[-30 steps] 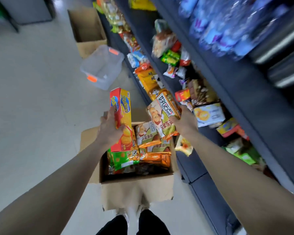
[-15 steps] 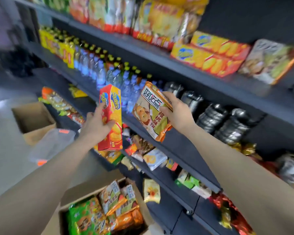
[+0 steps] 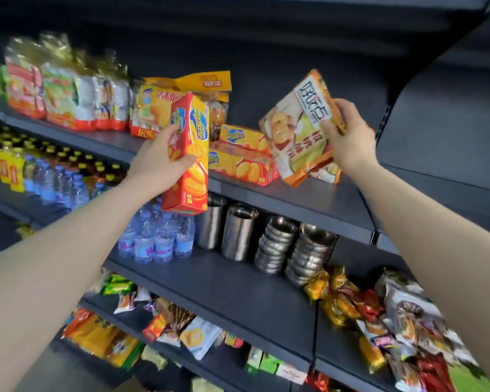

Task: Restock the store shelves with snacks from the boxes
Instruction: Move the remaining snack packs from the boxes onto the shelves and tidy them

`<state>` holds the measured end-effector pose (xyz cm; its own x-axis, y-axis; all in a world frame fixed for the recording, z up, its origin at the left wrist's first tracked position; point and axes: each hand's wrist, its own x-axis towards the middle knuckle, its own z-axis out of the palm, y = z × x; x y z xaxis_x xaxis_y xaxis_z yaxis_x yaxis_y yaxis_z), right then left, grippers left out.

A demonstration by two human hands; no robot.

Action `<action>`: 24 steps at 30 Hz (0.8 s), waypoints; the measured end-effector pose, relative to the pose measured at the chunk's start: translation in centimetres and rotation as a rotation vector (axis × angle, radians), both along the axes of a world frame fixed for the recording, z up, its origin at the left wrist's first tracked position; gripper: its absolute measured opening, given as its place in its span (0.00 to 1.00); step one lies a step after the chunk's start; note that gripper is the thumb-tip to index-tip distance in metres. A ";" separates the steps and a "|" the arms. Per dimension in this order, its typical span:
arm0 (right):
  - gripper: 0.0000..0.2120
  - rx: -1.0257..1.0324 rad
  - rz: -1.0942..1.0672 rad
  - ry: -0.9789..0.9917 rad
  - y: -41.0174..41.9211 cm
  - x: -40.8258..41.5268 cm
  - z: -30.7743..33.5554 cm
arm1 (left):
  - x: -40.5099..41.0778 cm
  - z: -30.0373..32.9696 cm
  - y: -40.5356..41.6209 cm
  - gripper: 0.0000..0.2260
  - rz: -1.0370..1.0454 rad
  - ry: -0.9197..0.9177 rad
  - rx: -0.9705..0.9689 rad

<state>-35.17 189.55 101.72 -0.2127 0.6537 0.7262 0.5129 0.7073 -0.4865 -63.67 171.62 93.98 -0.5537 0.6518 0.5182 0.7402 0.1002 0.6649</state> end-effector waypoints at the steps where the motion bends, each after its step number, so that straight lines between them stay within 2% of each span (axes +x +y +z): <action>1: 0.18 0.017 -0.065 -0.021 1.4 0.9 0.7 | 0.2 0.7 1.0 0.31 -0.014 -0.022 0.015; 6: 0.17 -0.084 -0.291 -0.221 9.6 3.1 1.8 | 0.5 2.8 6.3 0.30 -0.026 -0.132 0.086; 10: 0.16 -0.149 -0.284 -0.398 15.8 2.1 0.7 | 0.1 3.4 10.0 0.29 -0.039 -0.194 0.094; 14: 0.17 -0.131 -0.281 -0.540 20.7 0.3 0.2 | -1.2 3.6 13.0 0.27 -0.015 -0.245 0.101; 21: 0.16 0.011 -0.419 -0.712 25.6 -2.3 0.1 | -2.6 4.0 16.5 0.25 -0.014 -0.353 0.122; 24: 0.21 0.225 -0.433 -0.736 25.2 -4.1 -0.1 | -2.6 4.3 17.5 0.25 -0.026 -0.353 0.124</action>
